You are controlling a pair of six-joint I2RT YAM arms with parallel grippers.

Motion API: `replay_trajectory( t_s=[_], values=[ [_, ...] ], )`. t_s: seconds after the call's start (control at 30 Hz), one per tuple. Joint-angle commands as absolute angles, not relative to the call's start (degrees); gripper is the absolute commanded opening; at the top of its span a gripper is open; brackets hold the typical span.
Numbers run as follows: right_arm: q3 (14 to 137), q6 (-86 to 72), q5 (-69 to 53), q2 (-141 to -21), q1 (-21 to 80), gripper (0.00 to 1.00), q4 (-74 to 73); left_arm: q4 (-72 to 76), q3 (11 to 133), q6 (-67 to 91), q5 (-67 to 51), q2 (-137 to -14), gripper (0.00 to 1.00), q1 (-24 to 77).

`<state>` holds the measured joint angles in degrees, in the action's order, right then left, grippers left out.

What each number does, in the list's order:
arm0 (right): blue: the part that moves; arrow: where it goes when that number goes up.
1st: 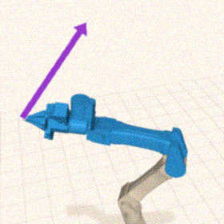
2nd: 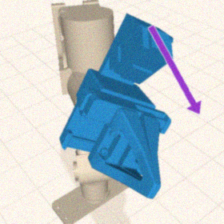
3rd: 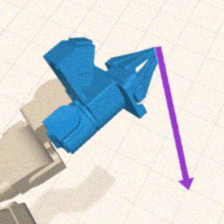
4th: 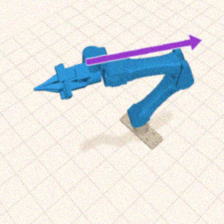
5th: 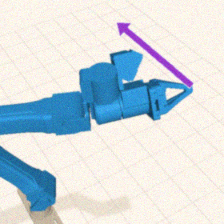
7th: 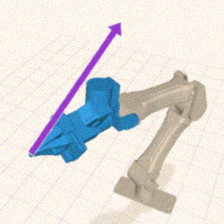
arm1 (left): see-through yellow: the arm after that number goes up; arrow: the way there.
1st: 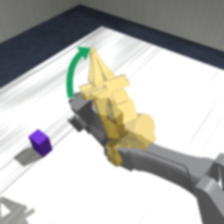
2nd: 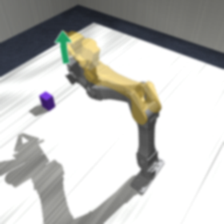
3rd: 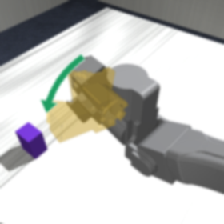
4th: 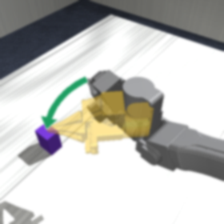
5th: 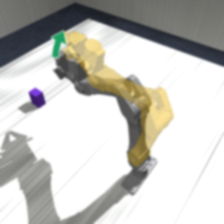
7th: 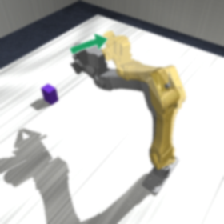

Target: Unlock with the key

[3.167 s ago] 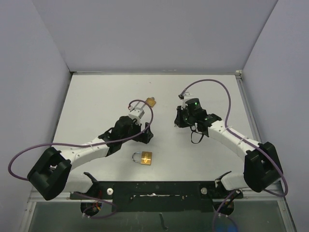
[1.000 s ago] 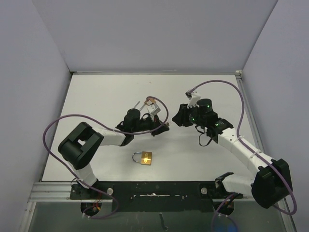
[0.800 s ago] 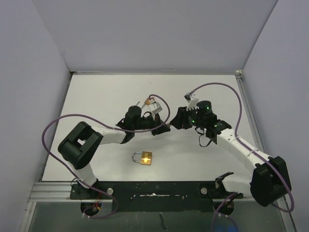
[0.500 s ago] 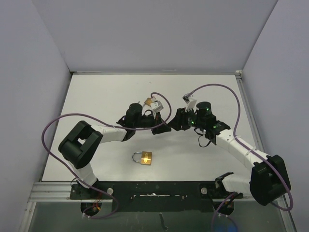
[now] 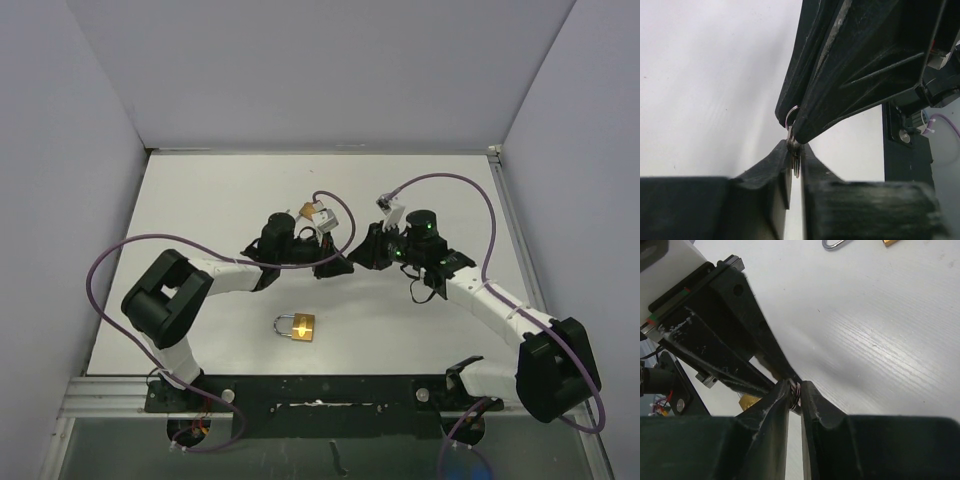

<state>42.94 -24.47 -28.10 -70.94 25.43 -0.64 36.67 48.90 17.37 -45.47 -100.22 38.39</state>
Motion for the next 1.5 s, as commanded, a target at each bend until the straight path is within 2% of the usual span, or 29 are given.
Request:
replay_trajectory(
  t_s=[0.0,0.1,0.17,0.2,0.23,0.47,0.8,0.93,1.03,1.13,1.27,1.3,1.47],
  values=[
    [42.55,-24.61,-27.53,-70.63,25.25,0.0,1.99,39.89,51.89,17.31,-46.92,-99.32,0.18,38.18],
    [42.41,-24.81,-26.85,-70.41,25.04,0.0,2.02,41.12,51.15,17.94,-45.87,-98.94,0.52,38.06],
    [42.16,-25.22,-26.2,-69.88,24.67,0.0,2.09,42.0,49.98,18.45,-44.58,-98.57,0.89,37.61],
    [41.96,-25.47,-25.9,-69.54,24.33,0.0,2.23,42.32,49.42,18.7,-44.02,-98.34,0.96,37.37],
    [41.81,-25.75,-25.64,-69.26,23.95,0.0,2.29,42.88,48.68,19.03,-43.5,-98.01,0.97,36.99],
    [40.18,-28.47,-26.24,-68.3,20.75,0.0,4.39,46.57,42.3,20.92,-36.34,-95.0,0.98,35.33],
    [39.62,-31.71,-28.11,-67.83,18.92,0.0,7.14,49.64,39.57,20.68,-29.48,-95.1,0.97,37.45],
    [40.14,-33.25,-28.28,-67.81,18.87,0.0,8.0,49.73,39.79,17.76,-25.84,-95.0,0.92,40.4],
    [40.66,-34.4,-28.69,-68.01,18.9,0.0,8.8,49.92,40.28,15.71,-23.32,-95.62,0.85,42.55],
    [40.85,-35.68,-29.06,-68.03,18.9,0.0,9.67,52.2,40.11,14.34,-20.79,-96.59,0.74,44.13],
    [40.96,-36.68,-29.17,-67.88,18.92,0.0,10.08,57.44,39.1,13.84,-18.03,-98.18,0.5,45.07],
    [40.96,-36.87,-29.27,-67.74,18.9,0.0,10.1,58.57,38.99,13.85,-17.51,-98.7,0.47,45.21],
    [40.87,-37.39,-29.53,-67.05,18.99,0.0,10.11,61.51,39.48,13.15,-15.83,-100.76,0.42,45.86]
  ],
)
